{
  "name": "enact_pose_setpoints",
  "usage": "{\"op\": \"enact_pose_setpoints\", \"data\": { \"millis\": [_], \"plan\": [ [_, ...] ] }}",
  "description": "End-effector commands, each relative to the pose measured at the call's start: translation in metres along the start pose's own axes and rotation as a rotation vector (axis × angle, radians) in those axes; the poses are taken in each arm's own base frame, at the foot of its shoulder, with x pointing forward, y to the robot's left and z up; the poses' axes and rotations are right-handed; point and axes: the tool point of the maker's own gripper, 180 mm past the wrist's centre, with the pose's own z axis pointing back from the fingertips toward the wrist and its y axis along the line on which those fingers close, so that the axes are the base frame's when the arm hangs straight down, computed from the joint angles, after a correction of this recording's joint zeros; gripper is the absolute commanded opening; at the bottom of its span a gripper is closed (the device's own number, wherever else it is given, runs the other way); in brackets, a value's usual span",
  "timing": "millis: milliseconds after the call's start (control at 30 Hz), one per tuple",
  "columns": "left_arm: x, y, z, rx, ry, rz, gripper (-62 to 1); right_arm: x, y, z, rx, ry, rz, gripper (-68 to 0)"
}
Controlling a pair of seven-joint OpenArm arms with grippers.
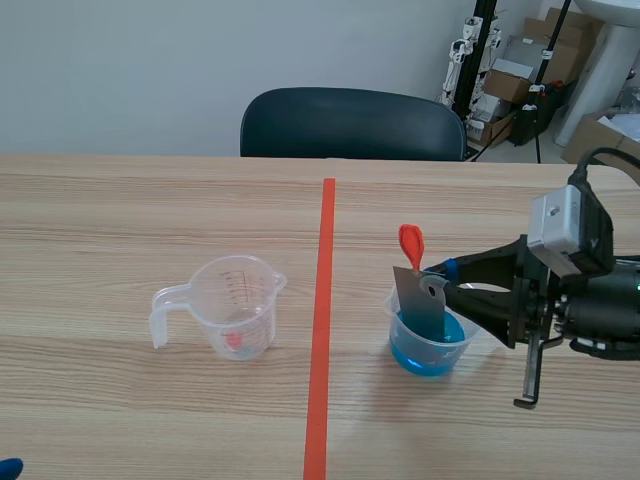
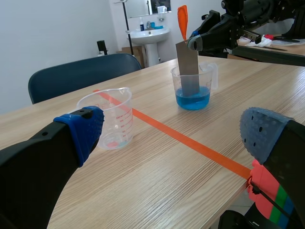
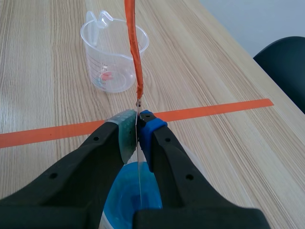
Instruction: Do the redox reaction experiment. lower the plate into the blue solution
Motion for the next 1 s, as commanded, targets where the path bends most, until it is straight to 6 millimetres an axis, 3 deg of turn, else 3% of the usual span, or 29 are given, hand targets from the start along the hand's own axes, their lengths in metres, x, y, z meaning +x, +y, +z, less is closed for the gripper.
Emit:
{"op": "enact_pose_setpoints", "data": {
  "millis": [0, 967],
  "plan": [
    [0.0095, 0.0003, -0.0009, 0.007, -0.052, 0.000, -0.7, 0.0096, -0.0107, -0.0004, -0.024, -0.032, 0.014, -67.1],
    [0.0095, 0.0003, -0.0009, 0.007, -0.052, 0.000, -0.7, 0.0052, -0.0093, -0.0045, -0.024, -0.010, 0.007, -67.1]
  ]
}}
